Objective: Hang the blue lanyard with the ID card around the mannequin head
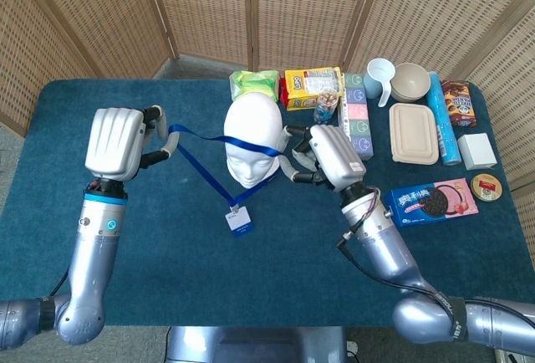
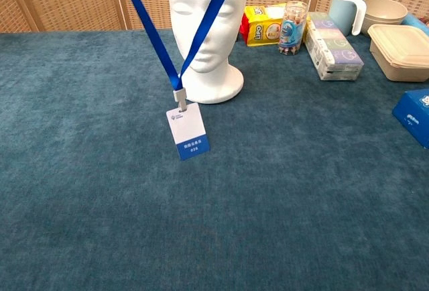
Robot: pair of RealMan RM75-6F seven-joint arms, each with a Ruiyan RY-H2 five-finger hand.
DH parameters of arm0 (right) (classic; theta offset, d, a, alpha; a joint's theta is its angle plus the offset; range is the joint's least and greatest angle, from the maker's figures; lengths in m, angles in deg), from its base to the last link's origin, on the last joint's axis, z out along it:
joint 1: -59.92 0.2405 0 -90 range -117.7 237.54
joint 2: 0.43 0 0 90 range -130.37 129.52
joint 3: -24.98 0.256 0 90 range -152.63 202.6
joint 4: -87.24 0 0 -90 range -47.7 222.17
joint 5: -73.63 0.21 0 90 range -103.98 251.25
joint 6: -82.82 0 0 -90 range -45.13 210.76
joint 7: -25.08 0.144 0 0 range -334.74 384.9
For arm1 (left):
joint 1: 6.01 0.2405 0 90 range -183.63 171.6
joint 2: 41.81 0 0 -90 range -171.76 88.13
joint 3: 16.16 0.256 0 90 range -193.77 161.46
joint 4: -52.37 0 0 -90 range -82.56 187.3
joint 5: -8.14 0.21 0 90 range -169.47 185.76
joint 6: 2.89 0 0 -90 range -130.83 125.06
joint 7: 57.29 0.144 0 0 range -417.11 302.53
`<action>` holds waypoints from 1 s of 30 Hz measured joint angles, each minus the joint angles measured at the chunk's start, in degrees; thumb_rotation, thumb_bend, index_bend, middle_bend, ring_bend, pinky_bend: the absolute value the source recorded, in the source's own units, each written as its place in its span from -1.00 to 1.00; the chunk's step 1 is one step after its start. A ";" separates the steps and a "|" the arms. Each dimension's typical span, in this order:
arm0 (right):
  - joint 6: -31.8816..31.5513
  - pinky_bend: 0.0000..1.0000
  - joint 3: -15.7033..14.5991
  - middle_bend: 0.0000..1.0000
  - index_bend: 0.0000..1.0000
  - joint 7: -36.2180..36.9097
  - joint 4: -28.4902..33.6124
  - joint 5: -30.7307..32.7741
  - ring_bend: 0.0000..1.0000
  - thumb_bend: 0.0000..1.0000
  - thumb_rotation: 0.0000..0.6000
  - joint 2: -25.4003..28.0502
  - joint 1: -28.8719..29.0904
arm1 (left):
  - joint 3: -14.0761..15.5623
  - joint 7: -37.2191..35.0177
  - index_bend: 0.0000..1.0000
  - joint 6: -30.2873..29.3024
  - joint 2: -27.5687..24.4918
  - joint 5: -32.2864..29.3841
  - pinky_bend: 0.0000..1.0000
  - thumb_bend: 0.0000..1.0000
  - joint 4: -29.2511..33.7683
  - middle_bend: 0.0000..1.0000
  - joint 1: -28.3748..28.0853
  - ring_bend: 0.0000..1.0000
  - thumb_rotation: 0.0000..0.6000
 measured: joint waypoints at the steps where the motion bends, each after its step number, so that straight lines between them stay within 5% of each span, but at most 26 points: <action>1: 0.21 1.00 0.16 1.00 0.29 0.20 -0.39 0.25 1.00 0.02 1.00 0.11 0.19 | -0.13 -0.02 0.41 0.12 0.11 -0.21 1.00 -0.24 -0.32 1.00 -0.32 1.00 0.62; 30: 8.90 1.00 0.68 1.00 0.30 2.25 -17.84 10.44 1.00 0.03 1.00 -1.10 10.83 | -2.29 -0.85 0.41 5.01 3.33 -9.94 1.00 -0.24 -14.25 1.00 -8.85 1.00 0.61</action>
